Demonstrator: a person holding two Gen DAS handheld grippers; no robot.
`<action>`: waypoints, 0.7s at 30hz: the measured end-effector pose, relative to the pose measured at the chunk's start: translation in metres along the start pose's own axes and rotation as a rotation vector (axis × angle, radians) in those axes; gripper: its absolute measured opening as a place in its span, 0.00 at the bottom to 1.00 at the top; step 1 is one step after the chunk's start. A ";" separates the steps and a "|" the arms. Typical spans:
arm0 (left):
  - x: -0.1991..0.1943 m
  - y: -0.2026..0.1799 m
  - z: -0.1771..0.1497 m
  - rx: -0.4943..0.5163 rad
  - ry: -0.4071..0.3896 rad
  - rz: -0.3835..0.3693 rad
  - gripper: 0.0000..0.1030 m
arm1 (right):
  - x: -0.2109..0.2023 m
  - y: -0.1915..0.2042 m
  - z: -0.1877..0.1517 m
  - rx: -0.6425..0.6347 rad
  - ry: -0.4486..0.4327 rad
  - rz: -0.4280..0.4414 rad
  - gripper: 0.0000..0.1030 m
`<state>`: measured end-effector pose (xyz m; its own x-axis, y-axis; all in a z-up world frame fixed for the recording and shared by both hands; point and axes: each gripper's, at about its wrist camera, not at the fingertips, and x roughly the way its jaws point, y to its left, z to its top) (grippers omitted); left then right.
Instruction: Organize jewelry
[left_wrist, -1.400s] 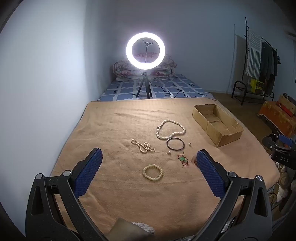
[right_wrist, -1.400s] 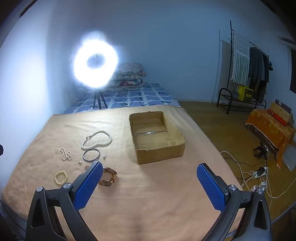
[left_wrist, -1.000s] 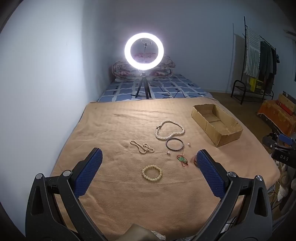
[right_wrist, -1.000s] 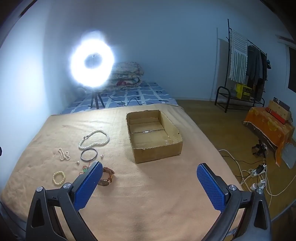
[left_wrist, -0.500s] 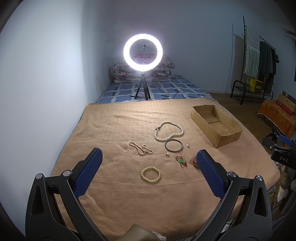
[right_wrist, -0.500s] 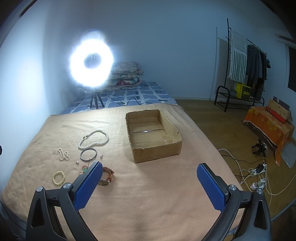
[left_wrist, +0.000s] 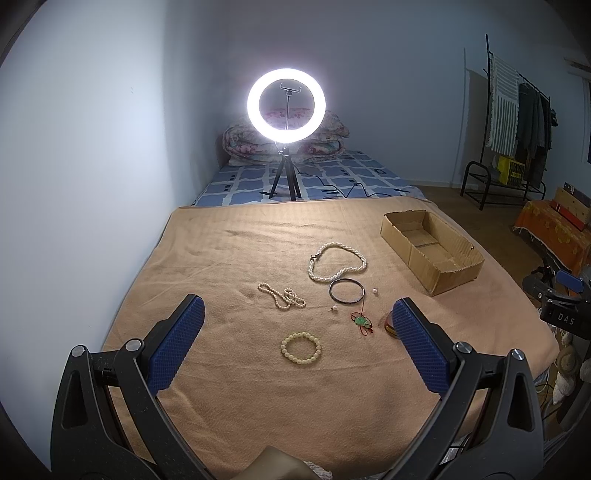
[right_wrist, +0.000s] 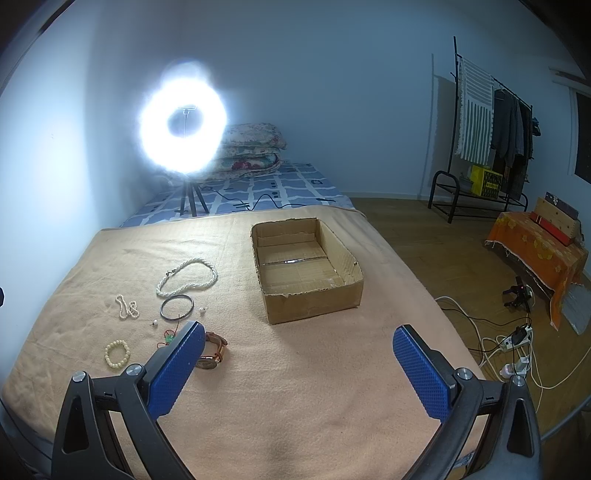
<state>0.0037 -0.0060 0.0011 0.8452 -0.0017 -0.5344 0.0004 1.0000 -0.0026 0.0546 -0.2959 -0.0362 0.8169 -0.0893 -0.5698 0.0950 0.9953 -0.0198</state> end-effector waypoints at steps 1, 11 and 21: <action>0.000 0.000 0.000 0.000 0.000 0.000 1.00 | 0.000 0.000 0.000 0.000 0.000 0.000 1.00; -0.001 0.000 0.002 -0.001 -0.003 -0.001 1.00 | 0.000 -0.001 0.000 0.000 0.000 0.000 1.00; -0.001 0.000 0.002 -0.001 -0.004 -0.002 1.00 | 0.000 -0.001 0.000 -0.001 0.000 0.000 1.00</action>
<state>0.0035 -0.0063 0.0031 0.8472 -0.0037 -0.5312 0.0015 1.0000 -0.0044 0.0541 -0.2965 -0.0361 0.8171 -0.0893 -0.5696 0.0945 0.9953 -0.0205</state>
